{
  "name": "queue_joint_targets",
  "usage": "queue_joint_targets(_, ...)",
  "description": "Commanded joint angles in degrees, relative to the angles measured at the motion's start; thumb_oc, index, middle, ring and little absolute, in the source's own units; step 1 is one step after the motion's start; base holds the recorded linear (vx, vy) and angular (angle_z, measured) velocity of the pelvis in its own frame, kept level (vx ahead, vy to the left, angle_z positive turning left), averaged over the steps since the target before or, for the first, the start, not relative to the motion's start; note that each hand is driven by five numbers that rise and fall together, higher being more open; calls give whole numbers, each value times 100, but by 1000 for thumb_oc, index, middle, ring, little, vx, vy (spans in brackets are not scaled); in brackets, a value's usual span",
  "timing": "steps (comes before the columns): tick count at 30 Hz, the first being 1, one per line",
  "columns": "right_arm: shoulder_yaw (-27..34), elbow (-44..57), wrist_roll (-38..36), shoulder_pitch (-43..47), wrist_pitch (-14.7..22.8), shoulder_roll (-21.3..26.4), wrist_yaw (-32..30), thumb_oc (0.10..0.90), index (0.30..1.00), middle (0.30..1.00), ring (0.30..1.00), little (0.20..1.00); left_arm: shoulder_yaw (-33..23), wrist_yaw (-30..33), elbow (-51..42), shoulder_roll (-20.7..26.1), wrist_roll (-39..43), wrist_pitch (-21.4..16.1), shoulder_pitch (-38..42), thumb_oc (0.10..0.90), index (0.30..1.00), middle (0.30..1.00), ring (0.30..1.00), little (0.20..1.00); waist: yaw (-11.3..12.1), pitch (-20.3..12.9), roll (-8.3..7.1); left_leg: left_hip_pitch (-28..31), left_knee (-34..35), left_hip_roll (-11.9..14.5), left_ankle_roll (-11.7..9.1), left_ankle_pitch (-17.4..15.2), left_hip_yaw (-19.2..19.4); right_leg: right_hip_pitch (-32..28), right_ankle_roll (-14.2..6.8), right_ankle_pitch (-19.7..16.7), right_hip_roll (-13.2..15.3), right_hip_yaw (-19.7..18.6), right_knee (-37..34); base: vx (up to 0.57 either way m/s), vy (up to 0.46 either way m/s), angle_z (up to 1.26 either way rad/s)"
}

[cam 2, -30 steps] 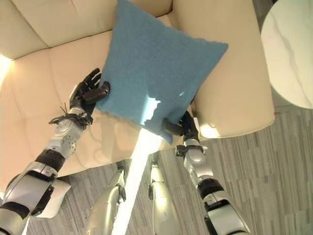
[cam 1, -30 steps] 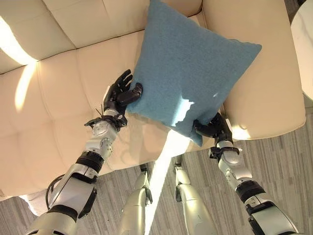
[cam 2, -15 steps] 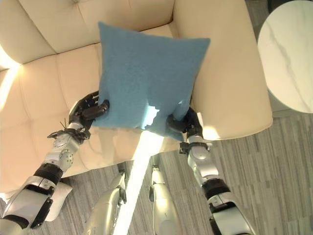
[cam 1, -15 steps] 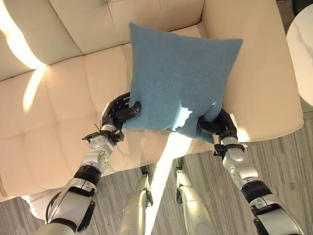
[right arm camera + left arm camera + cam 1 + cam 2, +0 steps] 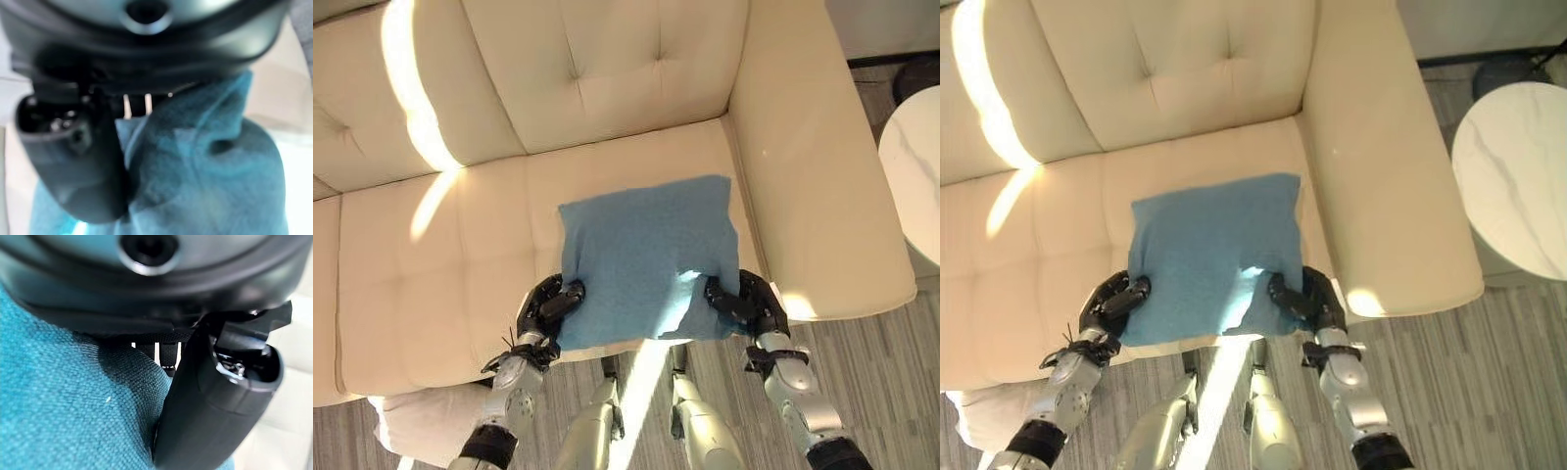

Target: Pick up all the scattered cushions and arrange them neatly on the sofa.

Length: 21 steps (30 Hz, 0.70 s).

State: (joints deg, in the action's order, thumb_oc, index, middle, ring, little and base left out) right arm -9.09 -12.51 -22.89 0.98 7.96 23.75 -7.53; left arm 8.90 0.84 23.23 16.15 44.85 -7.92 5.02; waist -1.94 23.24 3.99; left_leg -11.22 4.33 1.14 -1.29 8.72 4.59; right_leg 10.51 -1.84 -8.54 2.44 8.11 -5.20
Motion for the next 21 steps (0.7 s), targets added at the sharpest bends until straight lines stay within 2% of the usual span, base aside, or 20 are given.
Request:
queue_joint_targets(1,-84,1365,63,-132,827,-235,576,400,300,300,300,300,521,-689,-976,-188,-173,-429,126,400,300,300,300,300,-21,-1080,-224,115,-902,-48,-139,-1088,-270,-343,-262,1018,292,291,372,62,-138,39)
queue_joint_targets(3,-79,1436,81,-206,850,-230,582,400,300,300,300,300,598,-726,-1039,-188,-192,-421,56,400,300,300,300,300,-24,-1082,-215,137,-974,-32,-169,-1093,-317,-453,-240,1068,276,353,363,11,-92,64)
queue_joint_targets(5,-27,1669,230,-306,907,-152,527,400,300,300,300,300,769,-792,-1287,-189,-185,-430,-69,400,300,300,300,300,8,-1053,-242,57,-1427,9,-322,-1119,-381,-751,-164,1203,254,543,323,-2,-120,55)
queue_joint_targets(6,-21,1698,253,-306,910,-154,507,400,300,300,300,300,800,-797,-1282,-193,-184,-434,-78,400,300,300,300,300,8,-1089,-258,19,-1461,3,-335,-1085,-381,-776,-157,1195,269,601,303,-3,-37,39)
queue_joint_targets(7,-21,1698,254,-308,910,-155,506,400,300,300,300,300,801,-797,-1283,-192,-185,-434,-79,400,300,300,300,300,2,-1090,-257,14,-1468,2,-336,-1087,-388,-779,-157,1194,269,608,299,37,-27,41)
queue_joint_targets(11,48,1805,292,-266,949,-195,332,400,300,300,300,300,1075,-785,-1302,-175,-255,-426,-8,400,300,300,300,300,45,-1326,-276,89,-1100,81,-363,-915,-247,-1006,-188,1193,307,1083,133,46,12,54)
queue_joint_targets(14,26,1749,314,-160,928,-195,226,400,300,300,300,300,1133,-741,-1243,-189,-251,-437,80,400,300,300,300,300,44,-1377,-300,-51,-969,82,-357,-782,-158,-960,-218,1149,364,1265,97,12,58,68)
queue_joint_targets(17,18,1734,372,-190,860,-233,310,400,300,300,300,300,1138,-833,-1290,-100,-334,-385,-112,400,300,300,300,300,63,-1581,-336,185,-611,43,-251,-823,-81,-1100,-326,1148,420,1369,107,195,145,27)
queue_joint_targets(21,34,1702,360,-240,811,-312,381,400,300,300,300,300,1067,-842,-1310,-37,-410,-362,-245,400,300,300,300,300,100,-1593,-392,290,-658,-50,-129,-952,-11,-1108,-372,1226,536,1233,372,115,206,11)
